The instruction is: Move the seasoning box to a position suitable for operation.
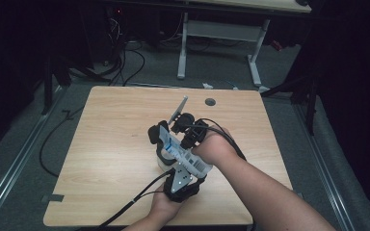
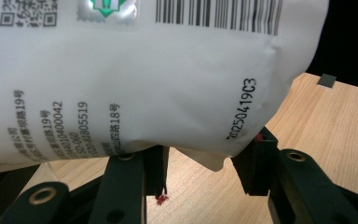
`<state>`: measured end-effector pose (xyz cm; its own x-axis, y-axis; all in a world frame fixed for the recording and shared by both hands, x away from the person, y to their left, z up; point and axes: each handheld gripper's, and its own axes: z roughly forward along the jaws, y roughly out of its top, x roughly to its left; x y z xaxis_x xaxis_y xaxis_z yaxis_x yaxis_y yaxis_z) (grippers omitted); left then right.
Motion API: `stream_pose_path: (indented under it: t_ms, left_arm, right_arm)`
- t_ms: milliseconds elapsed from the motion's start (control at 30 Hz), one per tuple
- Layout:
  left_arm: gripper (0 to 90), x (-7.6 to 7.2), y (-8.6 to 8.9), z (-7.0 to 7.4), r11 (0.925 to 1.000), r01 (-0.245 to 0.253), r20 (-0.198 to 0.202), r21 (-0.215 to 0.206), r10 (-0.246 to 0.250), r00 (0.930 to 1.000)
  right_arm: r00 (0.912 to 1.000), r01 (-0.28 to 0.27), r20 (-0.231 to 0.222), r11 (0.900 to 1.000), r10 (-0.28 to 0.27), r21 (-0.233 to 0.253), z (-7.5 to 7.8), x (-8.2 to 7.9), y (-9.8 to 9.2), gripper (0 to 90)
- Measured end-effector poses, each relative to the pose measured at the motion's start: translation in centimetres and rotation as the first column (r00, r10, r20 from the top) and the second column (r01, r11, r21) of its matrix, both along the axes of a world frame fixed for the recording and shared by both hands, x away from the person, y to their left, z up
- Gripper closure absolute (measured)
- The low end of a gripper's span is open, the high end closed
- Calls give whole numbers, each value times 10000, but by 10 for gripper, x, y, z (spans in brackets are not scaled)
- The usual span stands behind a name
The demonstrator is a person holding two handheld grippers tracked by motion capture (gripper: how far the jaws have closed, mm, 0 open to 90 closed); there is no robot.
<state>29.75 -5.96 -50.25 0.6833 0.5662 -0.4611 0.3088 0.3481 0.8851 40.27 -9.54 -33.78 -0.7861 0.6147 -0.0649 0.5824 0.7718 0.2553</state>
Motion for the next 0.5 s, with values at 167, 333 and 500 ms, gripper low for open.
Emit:
stream_pose_path:
  t_ms: [167,333,500]
  left_arm:
    - [605,0,0,0,10000,12,27,4,-12,10000]
    - [605,0,0,1,10000,-9,56,-13,9,10000]
    - [605,0,-1,1,10000,-25,87,-20,25,10000]
  right_arm:
    - [10000,-35,41,10000,36,-87,0,-1,0,900]
    - [10000,-13,75,10000,13,-2,1,-1,0,900]
    - [9999,-77,84,10000,77,14,1,-1,0,900]
